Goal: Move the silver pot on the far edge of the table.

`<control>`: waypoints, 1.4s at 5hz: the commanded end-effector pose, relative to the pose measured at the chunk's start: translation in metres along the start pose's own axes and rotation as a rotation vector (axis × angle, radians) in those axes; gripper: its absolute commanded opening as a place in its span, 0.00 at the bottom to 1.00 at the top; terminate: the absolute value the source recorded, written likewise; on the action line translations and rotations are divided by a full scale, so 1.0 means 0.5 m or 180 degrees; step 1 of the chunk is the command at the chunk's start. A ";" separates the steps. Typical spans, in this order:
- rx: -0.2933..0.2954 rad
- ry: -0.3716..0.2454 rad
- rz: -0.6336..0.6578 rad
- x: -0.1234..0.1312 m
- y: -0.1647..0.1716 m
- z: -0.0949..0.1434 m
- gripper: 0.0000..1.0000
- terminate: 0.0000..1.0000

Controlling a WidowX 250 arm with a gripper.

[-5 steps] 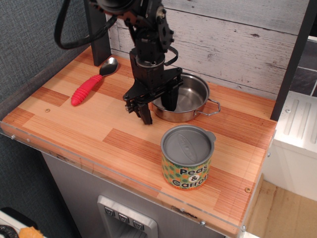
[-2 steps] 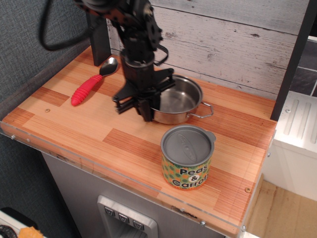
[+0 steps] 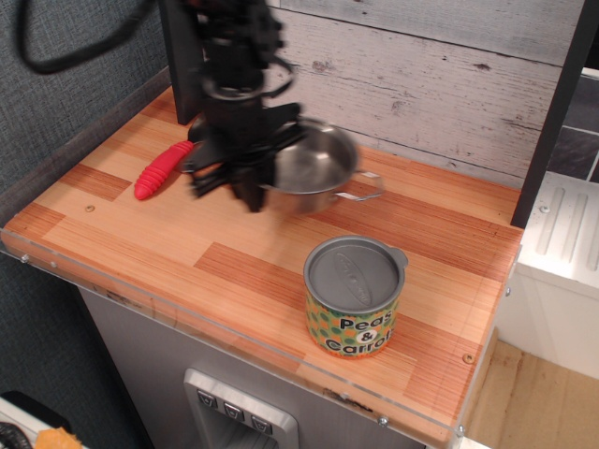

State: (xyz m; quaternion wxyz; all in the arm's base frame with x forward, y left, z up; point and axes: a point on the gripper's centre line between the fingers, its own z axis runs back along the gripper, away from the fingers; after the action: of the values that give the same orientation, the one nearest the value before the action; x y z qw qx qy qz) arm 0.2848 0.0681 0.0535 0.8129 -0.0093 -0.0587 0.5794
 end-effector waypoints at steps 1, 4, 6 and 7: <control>-0.0007 0.0001 0.0178 0.008 0.104 0.024 0.00 0.00; 0.0182 -0.0036 0.0435 0.045 0.174 -0.031 0.00 0.00; 0.0341 -0.0015 0.0499 0.059 0.196 -0.061 0.00 0.00; 0.0384 0.0000 0.0472 0.057 0.198 -0.063 0.00 0.00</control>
State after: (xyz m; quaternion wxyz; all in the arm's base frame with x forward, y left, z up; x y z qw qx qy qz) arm 0.2101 0.1309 0.0140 0.7702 0.0327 -0.0230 0.6365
